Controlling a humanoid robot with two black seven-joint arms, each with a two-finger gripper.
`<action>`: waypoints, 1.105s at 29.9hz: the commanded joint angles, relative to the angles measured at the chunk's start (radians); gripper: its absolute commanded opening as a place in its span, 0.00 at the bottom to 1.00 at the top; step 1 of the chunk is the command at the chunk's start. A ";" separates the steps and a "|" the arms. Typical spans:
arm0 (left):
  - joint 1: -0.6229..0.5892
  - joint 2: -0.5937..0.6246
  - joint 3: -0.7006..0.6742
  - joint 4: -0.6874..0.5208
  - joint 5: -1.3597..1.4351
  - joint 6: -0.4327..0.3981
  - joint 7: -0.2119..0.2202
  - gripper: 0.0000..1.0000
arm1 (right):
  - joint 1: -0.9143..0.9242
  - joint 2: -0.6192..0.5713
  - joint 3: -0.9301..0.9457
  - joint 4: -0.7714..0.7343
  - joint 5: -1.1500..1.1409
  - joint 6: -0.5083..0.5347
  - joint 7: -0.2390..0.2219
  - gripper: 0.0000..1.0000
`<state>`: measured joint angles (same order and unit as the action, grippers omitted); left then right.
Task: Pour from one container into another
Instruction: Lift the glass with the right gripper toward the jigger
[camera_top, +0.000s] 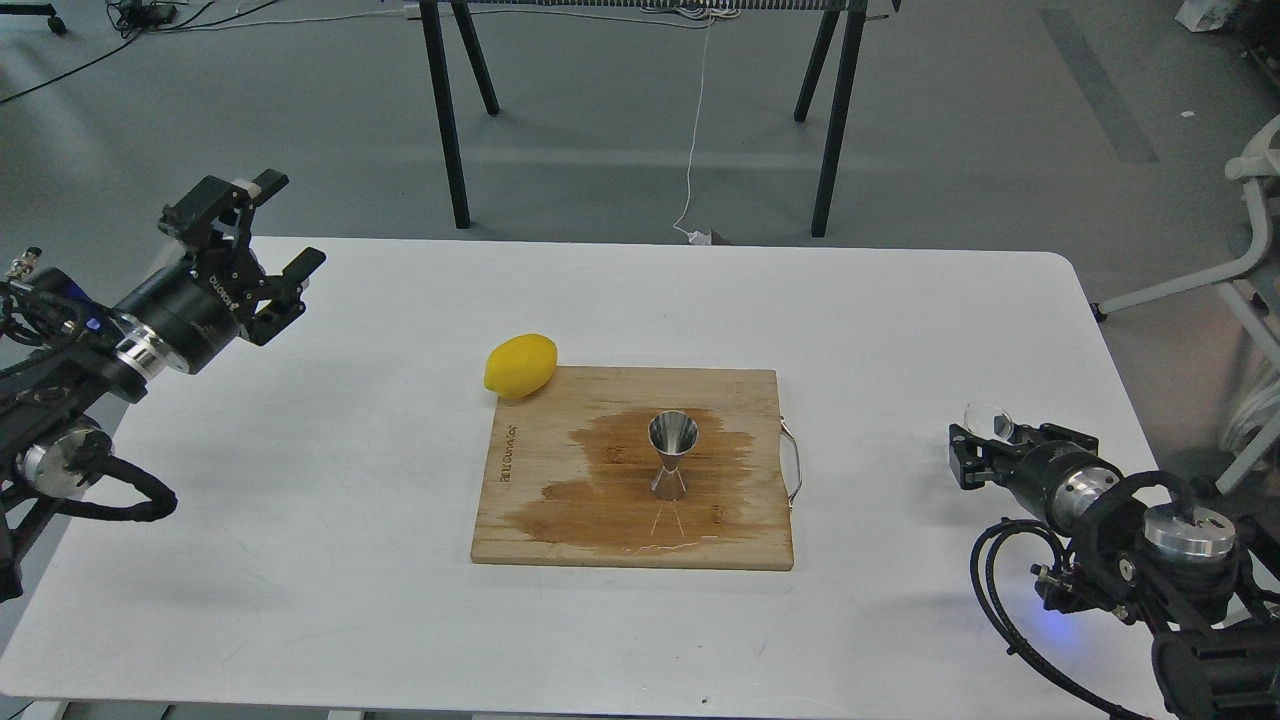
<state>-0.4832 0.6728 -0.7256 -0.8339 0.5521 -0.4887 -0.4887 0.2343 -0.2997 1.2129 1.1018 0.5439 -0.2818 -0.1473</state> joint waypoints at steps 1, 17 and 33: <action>0.000 -0.001 0.000 -0.001 0.000 0.000 0.000 0.99 | 0.069 -0.012 -0.021 0.081 -0.013 -0.030 -0.003 0.36; -0.006 -0.019 0.002 0.001 0.000 0.000 0.000 0.99 | 0.632 -0.029 -0.662 0.144 -0.179 -0.019 -0.046 0.36; -0.005 -0.029 0.002 0.001 0.000 0.000 0.000 0.99 | 0.787 -0.038 -0.987 0.314 -0.396 0.021 -0.083 0.36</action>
<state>-0.4890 0.6446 -0.7240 -0.8330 0.5521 -0.4887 -0.4887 1.0131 -0.3351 0.2645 1.3990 0.1994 -0.2629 -0.2292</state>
